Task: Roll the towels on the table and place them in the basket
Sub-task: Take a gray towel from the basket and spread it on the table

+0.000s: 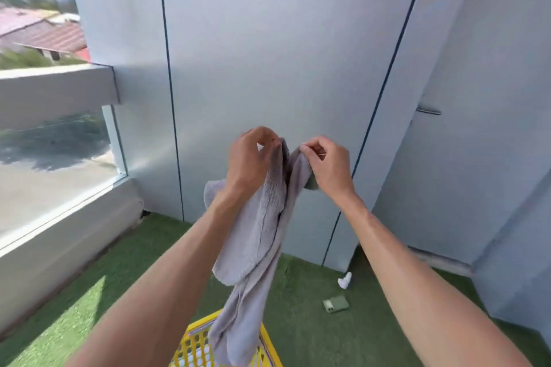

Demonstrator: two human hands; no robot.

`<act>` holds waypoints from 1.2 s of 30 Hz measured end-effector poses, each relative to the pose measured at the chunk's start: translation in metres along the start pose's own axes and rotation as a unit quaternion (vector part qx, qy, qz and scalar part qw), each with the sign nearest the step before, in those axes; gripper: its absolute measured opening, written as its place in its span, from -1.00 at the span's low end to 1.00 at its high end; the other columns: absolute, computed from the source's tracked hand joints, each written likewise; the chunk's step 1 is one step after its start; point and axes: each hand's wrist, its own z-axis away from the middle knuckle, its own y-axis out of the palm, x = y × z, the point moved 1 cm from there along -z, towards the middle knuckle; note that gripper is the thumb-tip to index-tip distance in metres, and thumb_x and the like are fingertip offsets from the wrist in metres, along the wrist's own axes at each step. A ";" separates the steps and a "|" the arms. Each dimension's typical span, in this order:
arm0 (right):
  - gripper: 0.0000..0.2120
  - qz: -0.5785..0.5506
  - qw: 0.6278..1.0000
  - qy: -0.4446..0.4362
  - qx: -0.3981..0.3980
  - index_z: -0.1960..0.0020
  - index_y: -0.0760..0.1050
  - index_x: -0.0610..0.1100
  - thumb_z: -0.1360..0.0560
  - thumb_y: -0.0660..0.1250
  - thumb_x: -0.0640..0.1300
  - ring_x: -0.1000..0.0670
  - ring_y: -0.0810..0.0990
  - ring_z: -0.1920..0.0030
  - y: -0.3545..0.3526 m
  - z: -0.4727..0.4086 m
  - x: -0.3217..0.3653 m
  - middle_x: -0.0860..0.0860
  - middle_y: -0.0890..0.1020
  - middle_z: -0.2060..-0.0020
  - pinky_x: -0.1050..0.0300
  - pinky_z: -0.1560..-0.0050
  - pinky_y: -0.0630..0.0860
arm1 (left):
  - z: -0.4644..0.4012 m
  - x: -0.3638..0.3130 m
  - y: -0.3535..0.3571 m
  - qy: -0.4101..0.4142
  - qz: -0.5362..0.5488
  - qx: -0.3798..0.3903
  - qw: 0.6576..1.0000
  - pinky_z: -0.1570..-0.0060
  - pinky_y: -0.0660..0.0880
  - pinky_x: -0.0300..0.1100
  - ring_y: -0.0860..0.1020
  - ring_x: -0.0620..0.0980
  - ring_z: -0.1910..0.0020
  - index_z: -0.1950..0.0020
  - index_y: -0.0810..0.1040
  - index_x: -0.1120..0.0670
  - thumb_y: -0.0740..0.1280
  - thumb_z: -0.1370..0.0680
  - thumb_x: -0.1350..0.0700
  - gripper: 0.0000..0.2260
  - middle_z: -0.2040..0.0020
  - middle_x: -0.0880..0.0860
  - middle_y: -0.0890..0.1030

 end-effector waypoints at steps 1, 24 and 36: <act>-0.93 0.015 1.000 -0.005 -0.016 0.15 0.60 -0.18 -0.49 0.39 -0.18 0.10 0.62 0.23 -0.021 -0.010 0.001 0.03 0.66 0.27 0.30 0.13 0.50 | -0.011 -0.017 0.008 0.020 0.008 0.007 1.000 0.18 0.35 -0.48 0.53 -0.21 0.20 0.16 0.63 0.05 0.39 -0.50 0.17 -0.95 0.24 -0.15 0.62; -0.87 -0.041 0.955 0.190 0.225 -0.08 0.61 -0.04 -0.55 0.36 -0.09 0.19 0.58 0.09 -0.259 -0.064 -0.241 0.08 0.69 0.06 0.26 0.06 0.52 | -0.042 -0.095 0.346 0.103 0.088 0.249 0.959 0.15 0.49 -0.20 0.56 -0.06 0.25 0.14 0.63 0.16 0.42 -0.49 0.23 -0.98 0.23 0.02 0.66; -0.88 -0.010 0.960 0.117 0.253 0.10 0.64 -0.02 -0.50 0.41 -0.23 0.02 0.66 0.06 -0.274 -0.077 -0.299 -0.01 0.71 0.13 0.08 -0.12 0.54 | -0.038 -0.037 0.404 -0.100 0.143 0.305 0.936 0.16 0.51 -0.12 0.59 -0.03 0.25 0.07 0.63 0.15 0.43 -0.51 0.11 -0.89 0.23 0.06 0.66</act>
